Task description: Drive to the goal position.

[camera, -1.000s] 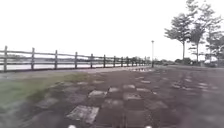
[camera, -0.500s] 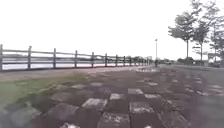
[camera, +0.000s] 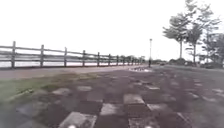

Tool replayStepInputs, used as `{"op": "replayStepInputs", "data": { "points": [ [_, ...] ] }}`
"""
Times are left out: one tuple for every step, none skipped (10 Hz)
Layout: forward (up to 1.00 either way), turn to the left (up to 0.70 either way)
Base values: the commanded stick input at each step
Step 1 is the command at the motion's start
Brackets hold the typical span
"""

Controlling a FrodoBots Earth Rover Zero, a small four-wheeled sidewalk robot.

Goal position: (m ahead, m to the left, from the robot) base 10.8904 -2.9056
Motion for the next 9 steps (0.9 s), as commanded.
{"op": "replayStepInputs", "data": {
  "points": [
    [1.00, 0.00],
    [1.00, 0.00],
    [1.00, 0.00],
    [1.00, 0.00],
    [1.00, 0.00],
    [1.00, 0.00],
    [1.00, 0.00],
    [1.00, 0.00],
    [1.00, 0.00]
  ]
}}
